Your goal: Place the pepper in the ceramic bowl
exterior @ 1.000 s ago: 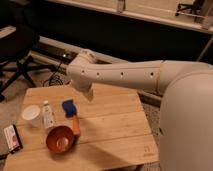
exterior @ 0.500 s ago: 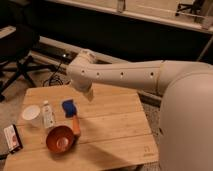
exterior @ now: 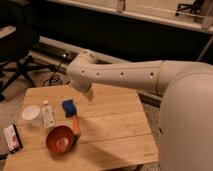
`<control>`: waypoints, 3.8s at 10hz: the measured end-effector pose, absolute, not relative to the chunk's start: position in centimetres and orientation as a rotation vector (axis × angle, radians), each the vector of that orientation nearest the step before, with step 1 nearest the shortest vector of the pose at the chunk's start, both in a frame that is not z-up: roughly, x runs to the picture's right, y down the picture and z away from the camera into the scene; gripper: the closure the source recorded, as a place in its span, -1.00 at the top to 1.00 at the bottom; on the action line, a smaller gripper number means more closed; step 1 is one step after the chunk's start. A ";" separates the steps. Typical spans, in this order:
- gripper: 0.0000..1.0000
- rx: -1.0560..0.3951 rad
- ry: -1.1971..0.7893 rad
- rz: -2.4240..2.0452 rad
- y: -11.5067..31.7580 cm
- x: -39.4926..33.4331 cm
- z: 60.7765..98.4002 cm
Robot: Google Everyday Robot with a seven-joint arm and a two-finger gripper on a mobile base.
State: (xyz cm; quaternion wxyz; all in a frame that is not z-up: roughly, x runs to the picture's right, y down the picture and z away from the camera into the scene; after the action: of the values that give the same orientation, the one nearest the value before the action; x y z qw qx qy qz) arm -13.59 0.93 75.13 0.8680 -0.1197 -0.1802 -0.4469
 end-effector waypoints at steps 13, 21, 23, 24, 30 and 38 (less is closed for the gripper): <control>0.60 -0.160 -0.299 -1.259 1.2 -13.3 75.9; 0.60 -0.272 -0.367 -1.753 8.1 -16.8 78.7; 0.60 -0.307 -0.396 -1.756 8.6 -17.1 79.6; 0.60 -0.335 -0.403 -1.756 9.1 -16.7 80.2; 0.60 -0.469 -0.475 -1.756 14.0 -16.0 83.0; 0.05 -0.528 -0.511 -1.760 17.2 -17.9 85.1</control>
State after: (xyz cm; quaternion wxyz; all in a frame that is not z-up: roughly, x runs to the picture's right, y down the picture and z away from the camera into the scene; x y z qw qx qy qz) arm -17.90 17.19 85.13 0.5785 -0.2260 -0.2186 -0.7526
